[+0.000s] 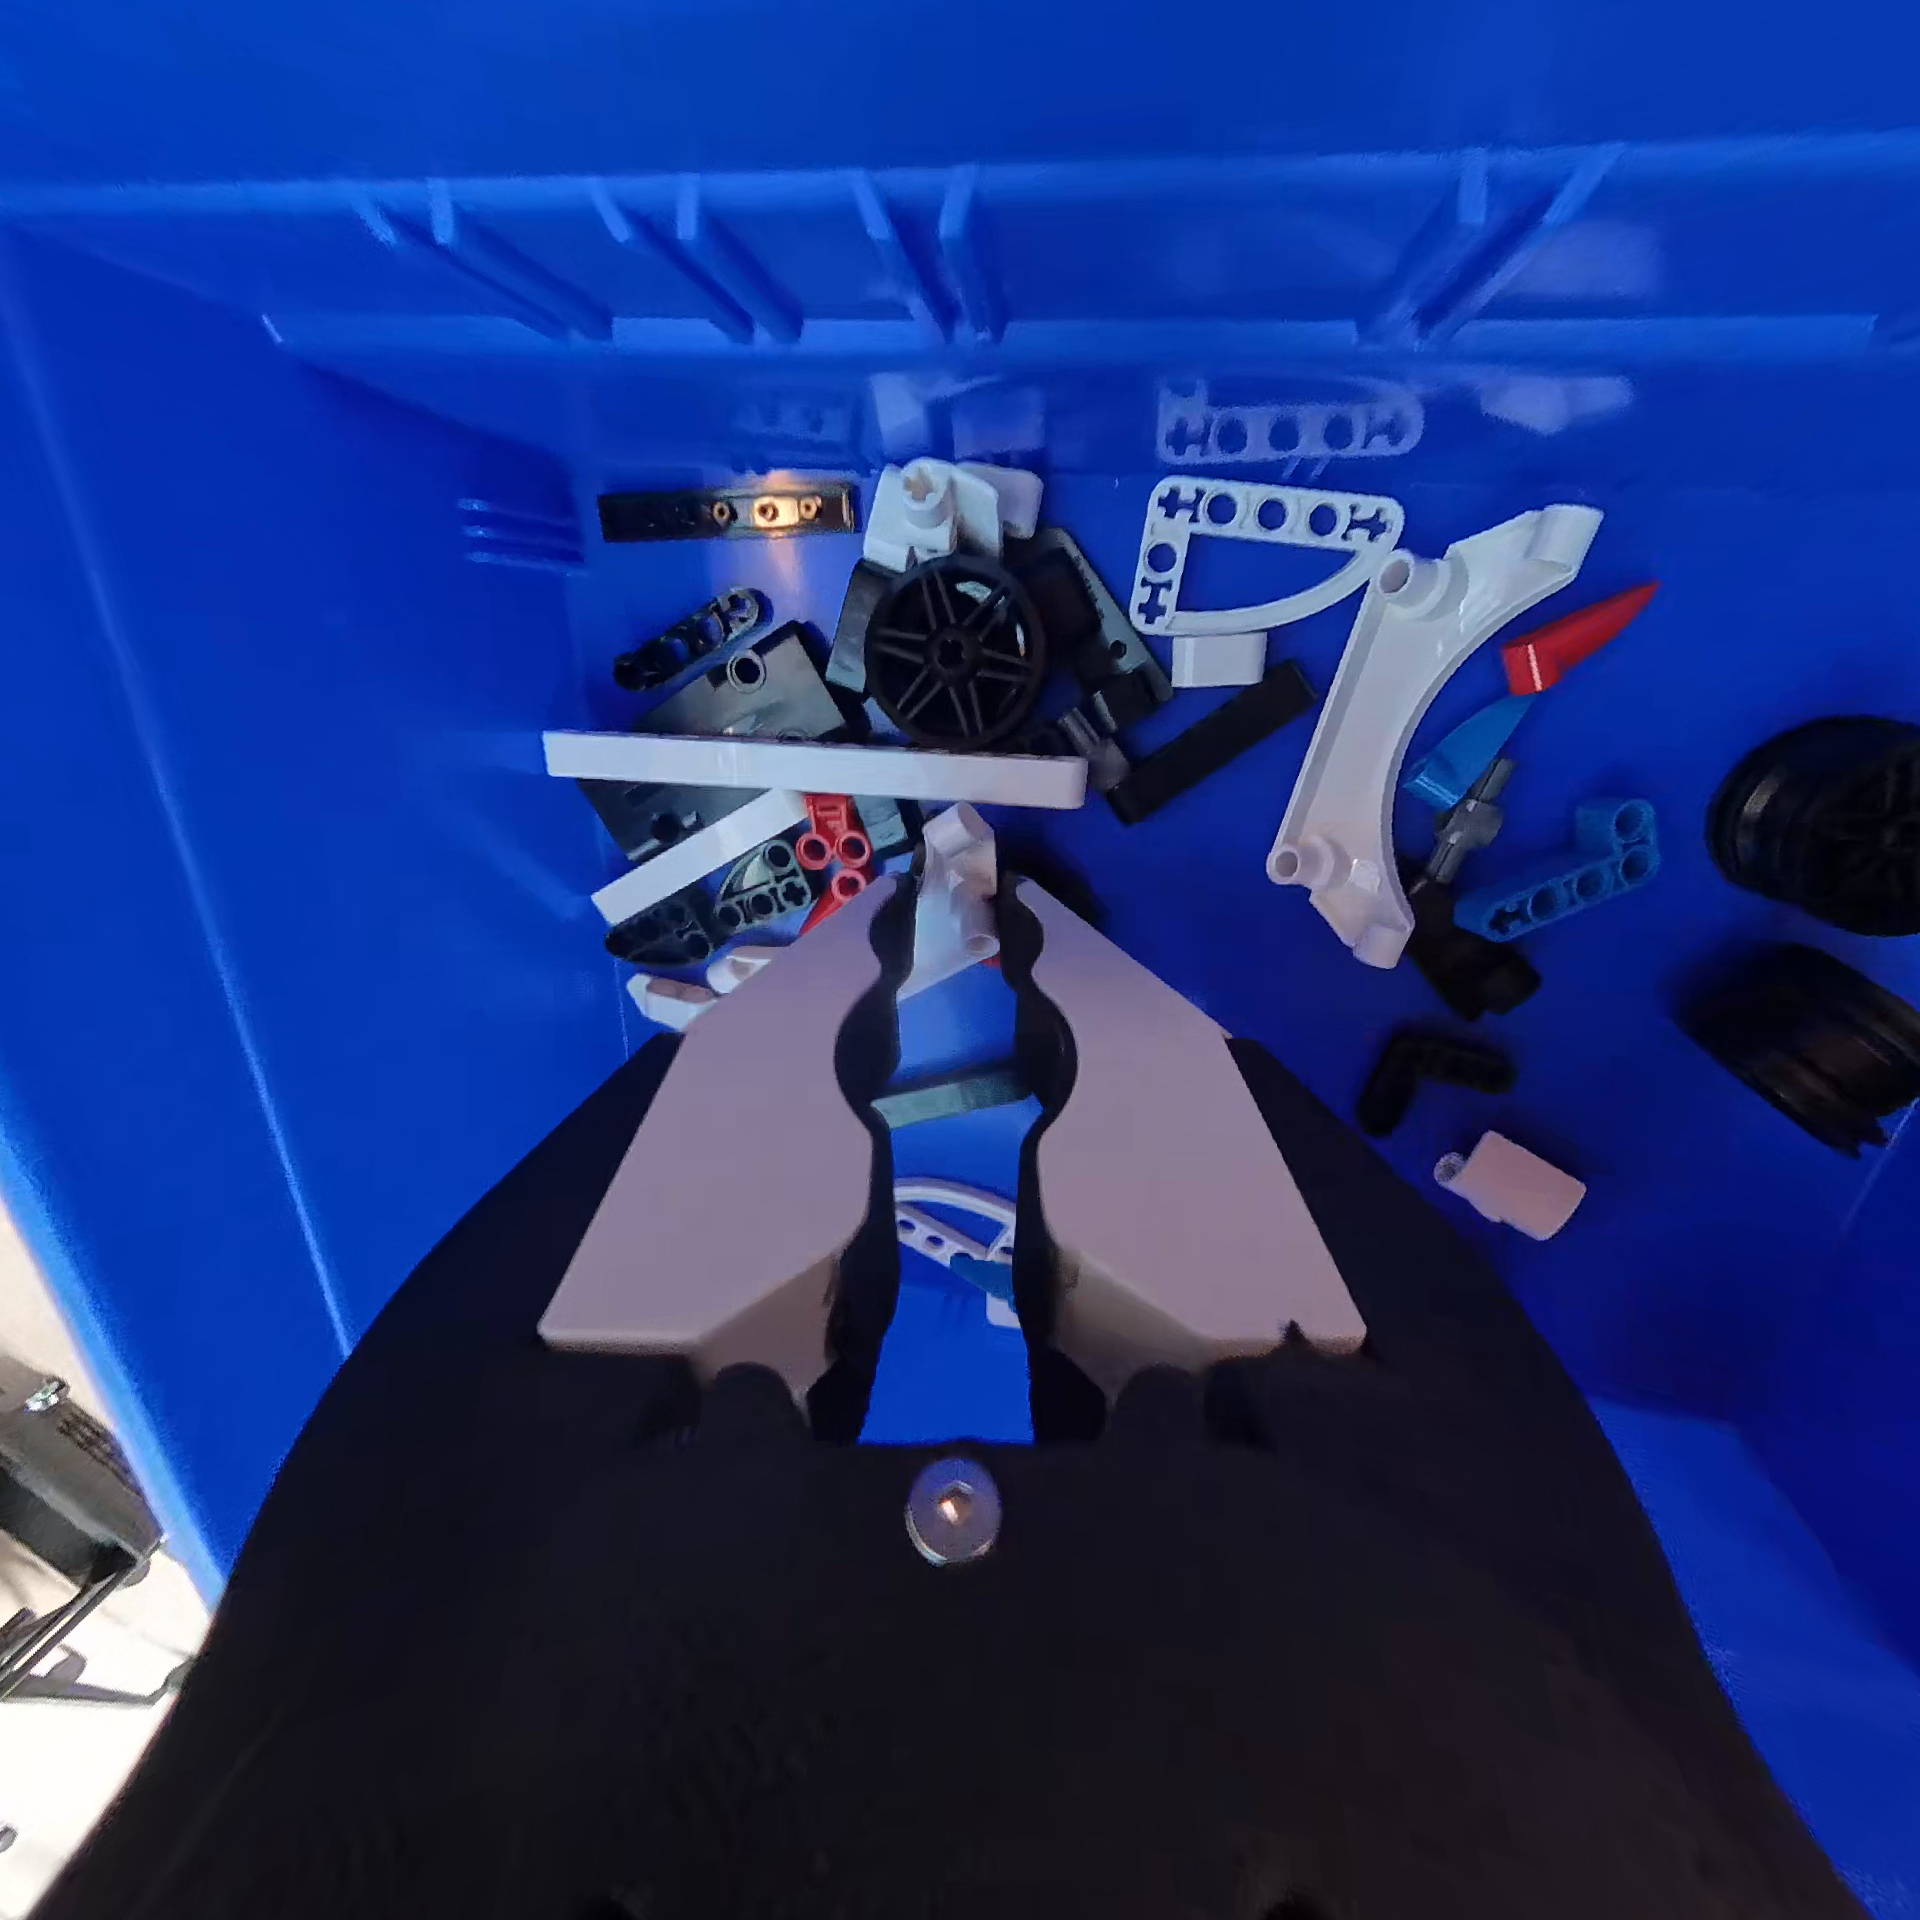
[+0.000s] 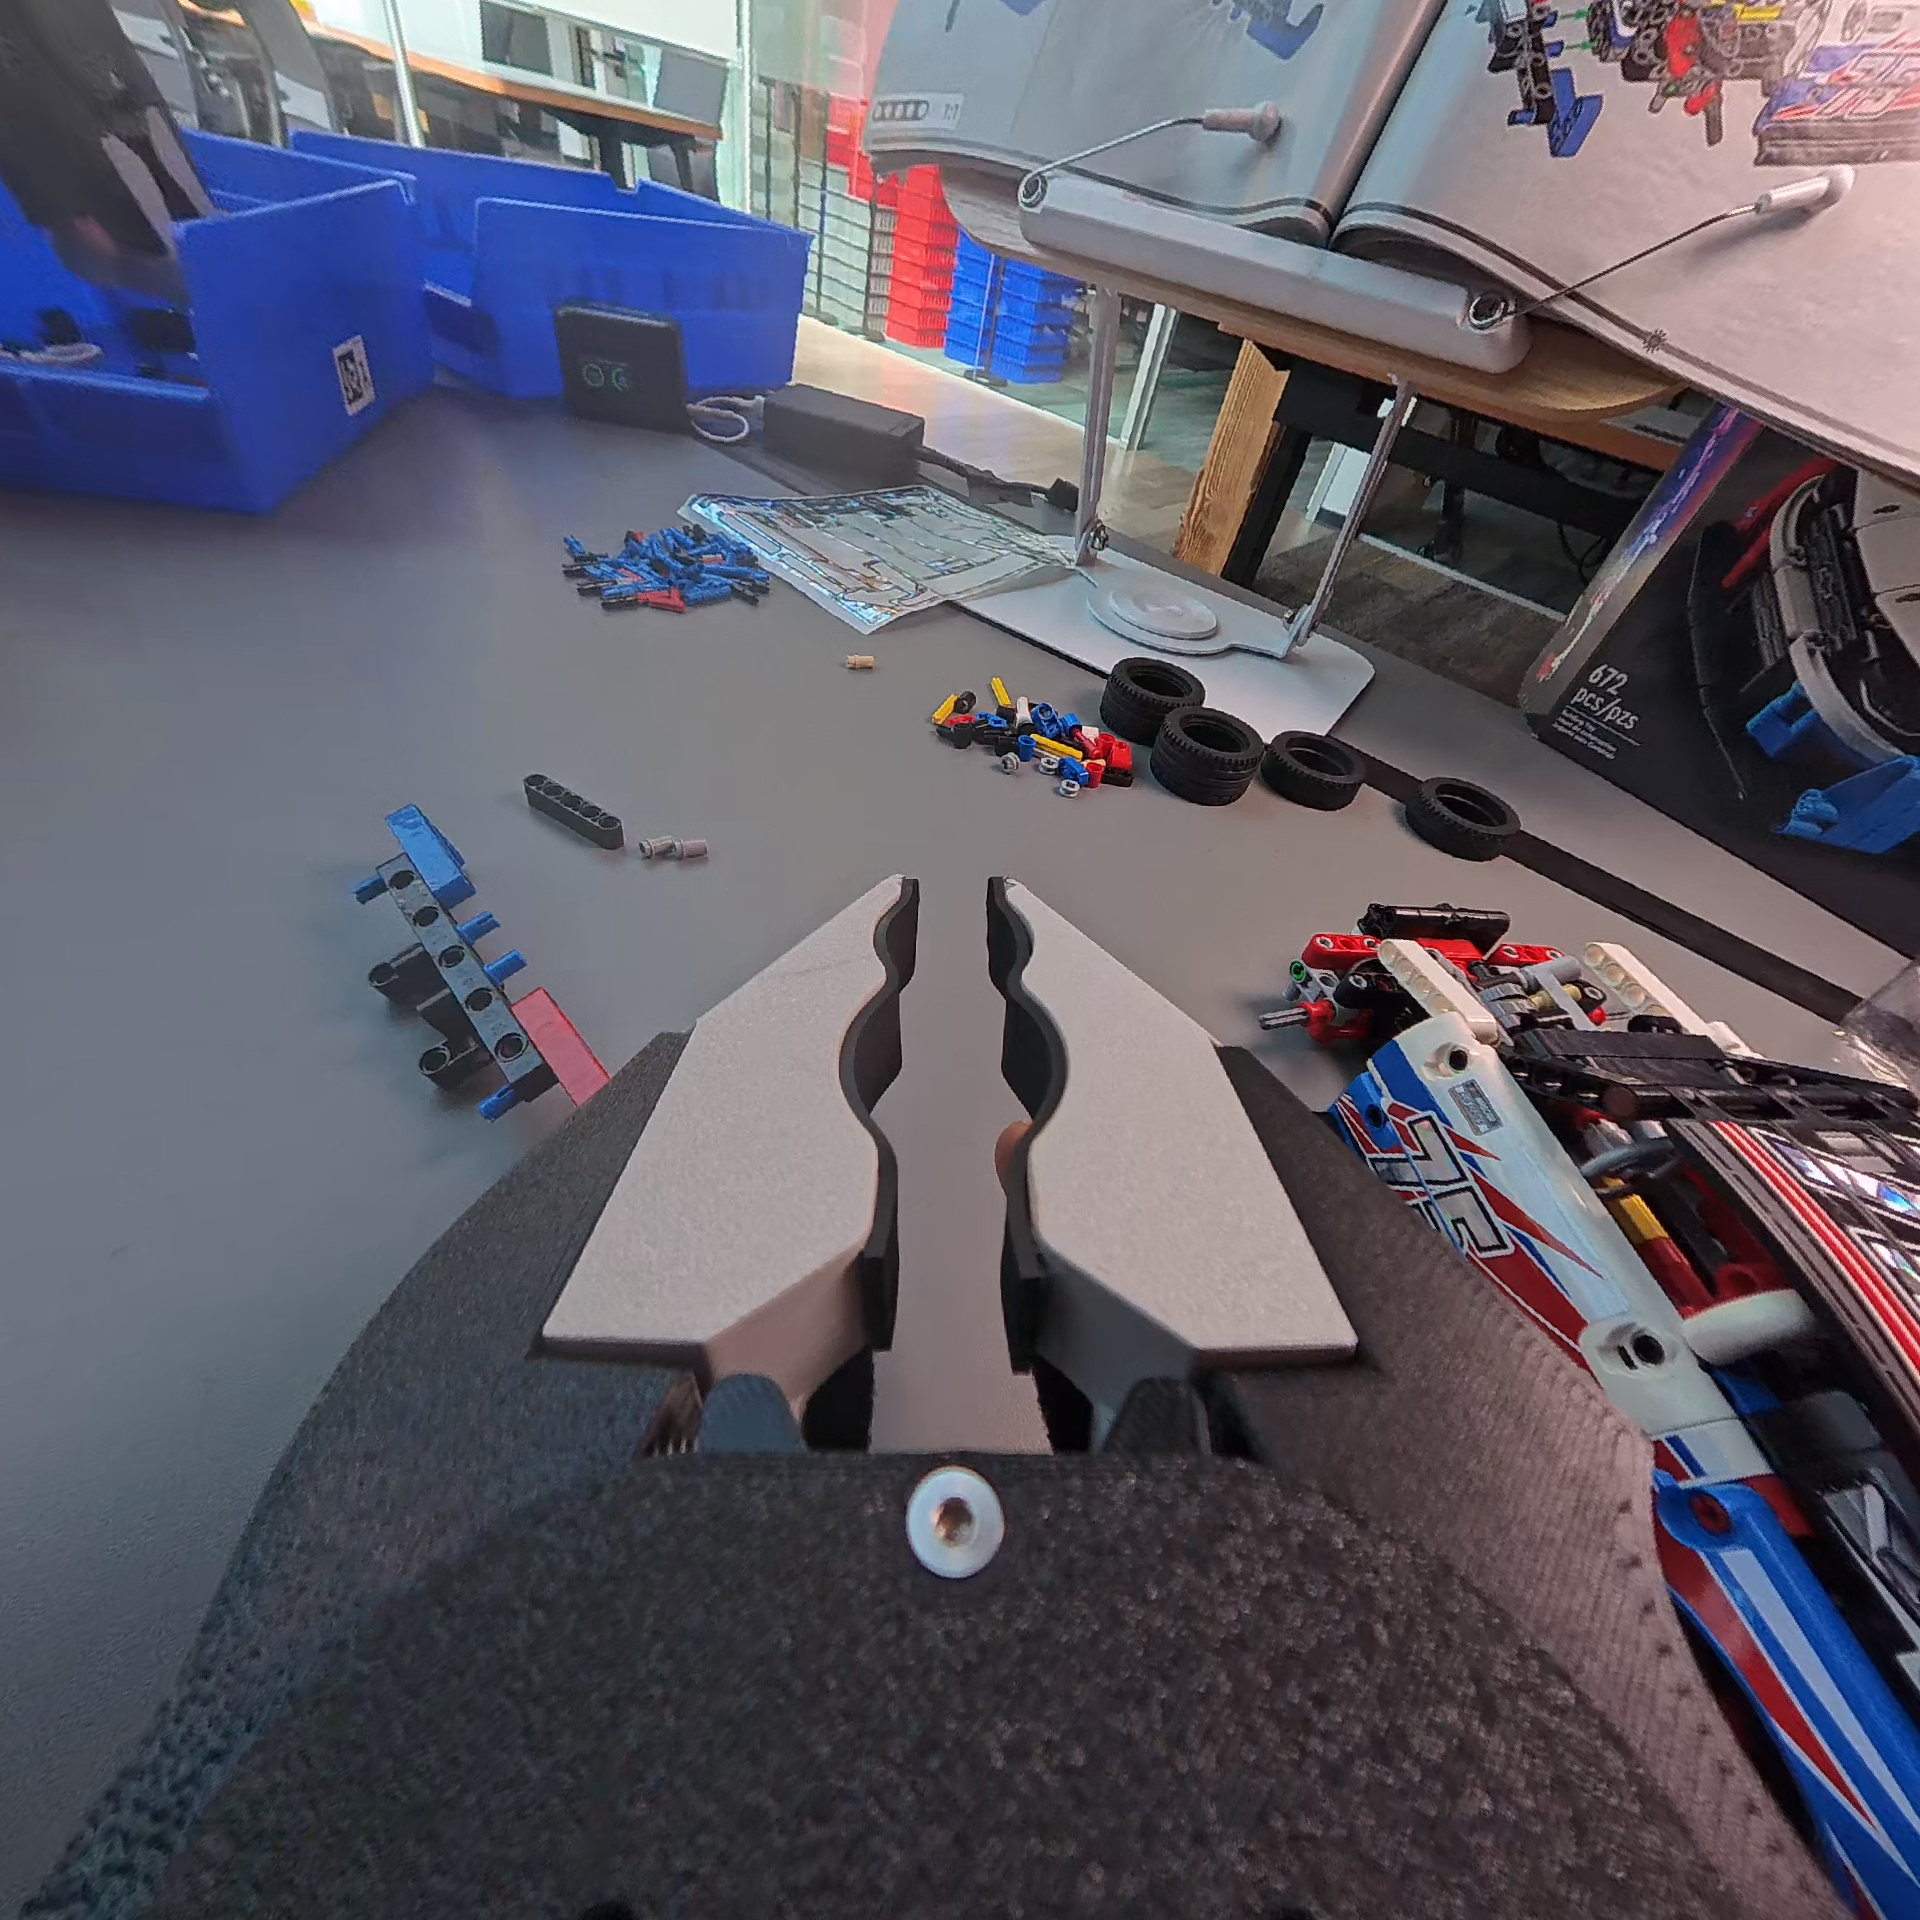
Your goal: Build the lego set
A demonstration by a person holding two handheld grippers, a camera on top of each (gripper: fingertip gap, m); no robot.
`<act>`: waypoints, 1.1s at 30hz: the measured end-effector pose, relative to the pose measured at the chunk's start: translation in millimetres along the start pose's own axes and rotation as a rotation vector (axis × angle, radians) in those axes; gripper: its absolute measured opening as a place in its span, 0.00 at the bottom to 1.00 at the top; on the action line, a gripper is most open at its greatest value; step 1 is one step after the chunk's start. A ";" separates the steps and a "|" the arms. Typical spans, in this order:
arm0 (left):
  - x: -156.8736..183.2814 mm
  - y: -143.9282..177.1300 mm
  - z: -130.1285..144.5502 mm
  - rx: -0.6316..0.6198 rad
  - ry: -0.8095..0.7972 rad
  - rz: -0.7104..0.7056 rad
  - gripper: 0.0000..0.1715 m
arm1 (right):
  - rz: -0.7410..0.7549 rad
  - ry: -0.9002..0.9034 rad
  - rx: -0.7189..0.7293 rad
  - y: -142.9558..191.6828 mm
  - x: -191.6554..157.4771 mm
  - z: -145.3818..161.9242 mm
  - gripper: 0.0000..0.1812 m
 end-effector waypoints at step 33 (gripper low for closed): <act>-37.2 -1.6 5.2 0.006 0.460 0.094 0.03 | -0.002 0.011 0.001 0.4 -1.3 -0.1 0.06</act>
Point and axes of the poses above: each gripper's, where its closed fingertips meet, y back along the fingers, z out of its underside, x = y × z across the jaws, the point moved 1 cm from there along y, back along the fingers, and after that the axes turned 14 degrees about -x, right-handed, at the moved point
